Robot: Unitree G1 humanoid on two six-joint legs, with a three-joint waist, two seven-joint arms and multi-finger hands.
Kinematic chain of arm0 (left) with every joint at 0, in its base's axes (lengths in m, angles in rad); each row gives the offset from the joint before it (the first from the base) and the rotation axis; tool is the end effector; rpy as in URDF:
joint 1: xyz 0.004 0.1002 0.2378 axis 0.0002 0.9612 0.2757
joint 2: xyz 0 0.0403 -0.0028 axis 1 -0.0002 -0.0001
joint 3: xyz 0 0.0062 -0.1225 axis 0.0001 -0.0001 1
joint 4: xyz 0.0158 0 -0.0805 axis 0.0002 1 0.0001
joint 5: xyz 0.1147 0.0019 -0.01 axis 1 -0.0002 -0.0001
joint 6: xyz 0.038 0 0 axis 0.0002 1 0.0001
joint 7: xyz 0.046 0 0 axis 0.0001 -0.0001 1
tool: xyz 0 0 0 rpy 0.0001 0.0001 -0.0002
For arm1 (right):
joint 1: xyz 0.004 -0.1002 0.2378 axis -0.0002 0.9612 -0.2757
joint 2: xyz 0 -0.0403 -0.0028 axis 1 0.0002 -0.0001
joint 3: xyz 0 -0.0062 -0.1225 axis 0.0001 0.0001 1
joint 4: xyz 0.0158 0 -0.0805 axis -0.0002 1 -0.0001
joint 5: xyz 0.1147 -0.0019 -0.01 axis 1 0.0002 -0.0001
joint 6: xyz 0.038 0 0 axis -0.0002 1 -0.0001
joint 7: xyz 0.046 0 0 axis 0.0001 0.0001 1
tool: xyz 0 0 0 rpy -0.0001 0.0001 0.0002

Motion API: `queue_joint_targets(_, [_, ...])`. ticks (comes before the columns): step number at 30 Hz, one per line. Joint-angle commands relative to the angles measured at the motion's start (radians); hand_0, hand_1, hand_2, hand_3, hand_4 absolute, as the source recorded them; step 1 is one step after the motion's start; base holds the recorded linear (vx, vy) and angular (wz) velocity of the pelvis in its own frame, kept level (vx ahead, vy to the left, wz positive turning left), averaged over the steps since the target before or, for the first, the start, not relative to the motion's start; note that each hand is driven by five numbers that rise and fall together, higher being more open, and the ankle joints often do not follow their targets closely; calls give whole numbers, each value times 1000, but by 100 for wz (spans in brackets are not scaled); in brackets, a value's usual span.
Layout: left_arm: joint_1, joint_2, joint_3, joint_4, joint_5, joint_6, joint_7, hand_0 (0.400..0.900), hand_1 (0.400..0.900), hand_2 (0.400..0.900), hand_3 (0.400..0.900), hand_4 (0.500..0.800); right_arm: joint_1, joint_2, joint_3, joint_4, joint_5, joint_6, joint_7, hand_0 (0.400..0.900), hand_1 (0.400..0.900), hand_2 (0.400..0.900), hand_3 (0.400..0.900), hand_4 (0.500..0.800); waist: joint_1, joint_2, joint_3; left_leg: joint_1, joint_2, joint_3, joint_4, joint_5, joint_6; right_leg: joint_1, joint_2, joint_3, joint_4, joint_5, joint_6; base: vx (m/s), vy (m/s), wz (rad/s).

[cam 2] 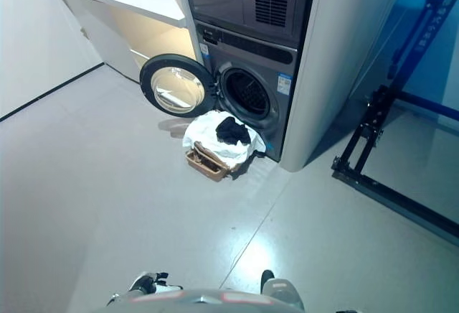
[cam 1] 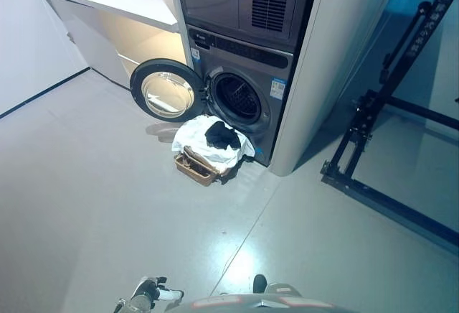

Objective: Put the clothes in the basket into the washing machine.

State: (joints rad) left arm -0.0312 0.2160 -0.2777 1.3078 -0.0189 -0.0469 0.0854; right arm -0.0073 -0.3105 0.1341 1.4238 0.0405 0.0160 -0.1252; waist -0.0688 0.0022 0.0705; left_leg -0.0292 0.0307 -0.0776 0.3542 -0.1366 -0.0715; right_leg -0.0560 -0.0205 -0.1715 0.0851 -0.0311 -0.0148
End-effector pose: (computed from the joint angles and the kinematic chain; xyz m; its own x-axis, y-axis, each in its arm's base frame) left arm 0.0749 0.2169 -0.1525 0.3437 0.2006 -0.9174 0.2302 0.9291 0.2894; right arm 0.0413 -0.2663 -0.1456 0.1472 -0.4018 -0.9038 -0.0761 0.9065 -0.4154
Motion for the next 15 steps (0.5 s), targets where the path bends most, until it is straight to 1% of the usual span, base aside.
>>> queue_joint_targets(1, [-41, 18, 5, -84, -41, -23, 28, 900, 900, 900, 900, 800, -63, -44, 38, 0, 34, -20, -36, 900, 900, 900, 900, 800, 55, -27, 63, 19, -46, 34, 245, 216, 17, -41, 6, 52, 69, 79, 42, 210, -248, -17])
queue_joint_targets(2, [-41, 18, 2, -88, -46, -23, 29, 900, 900, 900, 900, 800, -65, -46, 42, -2, 34, -18, -41, 900, 900, 900, 900, 800, 75, -43, 73, -62, -71, 37, 261, 198, 28, -18, -3, 60, 62, 67, 36, 264, -185, -34])
queue_joint_targets(3, [-34, 17, 2, -87, -50, -24, 31, 900, 900, 900, 900, 800, -67, -49, 44, -5, 34, -19, -43, 900, 900, 900, 900, 800, 96, -38, 84, -140, -85, 47, 262, 163, 42, 8, 12, 71, 61, 54, 35, 288, -158, -44])
queue_joint_targets(4, [-27, 19, 3, -85, -54, -24, 31, 900, 900, 900, 900, 800, -71, -48, 49, -5, 35, -20, -47, 900, 900, 900, 900, 800, 108, -48, 83, -195, -89, 55, 230, 169, 50, 24, 10, 78, 55, 47, 37, 319, -111, -46])
queue_joint_targets(5, [-21, 20, 3, -79, -53, -24, 31, 900, 900, 900, 900, 800, -73, -47, 52, -5, 35, -21, -48, 900, 900, 900, 900, 800, 119, -45, 83, -225, -74, 63, 181, 170, 50, 40, 18, 86, 52, 35, 39, 208, -64, -29])
queue_joint_targets(6, [-21, 20, 3, -79, -53, -24, 31, 900, 900, 900, 900, 800, -73, -47, 52, -5, 35, -21, -48, 900, 900, 900, 900, 800, 121, -44, 86, -222, -73, 65, 183, 167, 51, 43, 18, 88, 53, 32, 39, 241, -34, -31])
queue_joint_targets(7, [-15, 21, 5, -70, -52, -23, 33, 900, 900, 900, 900, 800, -74, -45, 58, -3, 34, -21, -49, 900, 900, 900, 900, 800, 132, -43, 84, -241, -56, 76, 108, 178, 48, 68, 26, 99, 44, 22, 41, 294, -22, -33])
queue_joint_targets(8, [-9, 22, 10, -56, -51, -23, 37, 900, 900, 900, 900, 800, -77, -46, 61, -2, 34, -25, -52, 900, 900, 900, 900, 800, 145, -30, 83, -250, -32, 88, -45, 225, 37, 101, 46, 110, 30, 10, 45, 466, -31, -50])
queue_joint_targets(9, [-4, 23, 14, -49, -50, -21, 39, 900, 900, 900, 900, 800, -77, -45, 63, -1, 34, -26, -52, 900, 900, 900, 900, 800, 158, -17, 81, -242, -21, 86, -166, 275, 26, 136, 64, 127, 15, 0, 49, 487, -9, -53])
queue_joint_targets(10, [0, 23, 14, -45, -47, -21, 40, 900, 900, 900, 900, 800, -75, -43, 65, -2, 34, -29, -55, 900, 900, 900, 900, 800, 168, -10, 78, -242, -16, 80, -264, 299, 23, 162, 73, 144, 5, -11, 53, 497, -5, -65])
queue_joint_targets(11, [6, 22, 20, -34, -41, -21, 41, 900, 900, 900, 900, 800, -72, -42, 68, 0, 31, -32, -56, 900, 900, 900, 900, 800, 182, -5, 73, -256, -24, 66, -354, 316, 22, 189, 82, 167, 0, -26, 54, 485, 2, -68])
queue_joint_targets(12, [10, 22, 22, -26, -38, -20, 40, 900, 900, 900, 900, 800, -72, -40, 72, 4, 27, -32, -57, 900, 900, 900, 900, 800, 189, -3, 66, -261, -26, 53, -413, 328, 17, 214, 86, 186, -4, -41, 55, 491, 5, -73])
queue_joint_targets(13, [14, 22, 28, -18, -35, -19, 40, 900, 900, 900, 900, 800, -72, -40, 74, 6, 24, -32, -56, 900, 900, 900, 900, 800, 194, 1, 58, -268, -27, 51, -430, 334, 11, 240, 88, 206, -4, -55, 55, 503, 29, -63])
queue_joint_targets(14, [22, 21, 32, -12, -29, -19, 40, 900, 900, 900, 900, 800, -70, -38, 75, 7, 21, -31, -54, 900, 900, 900, 900, 800, 196, 3, 49, -270, -27, 64, -432, 344, 9, 267, 86, 223, 1, -70, 57, 483, 58, -67])
queue_joint_targets(15, [28, 23, 39, -6, -28, -17, 39, 900, 900, 900, 900, 800, -68, -33, 79, 8, 16, -31, -50, 900, 900, 900, 900, 800, 203, 5, 37, -257, -27, 62, -431, 357, 12, 281, 83, 238, 8, -81, 60, 658, 118, -99])
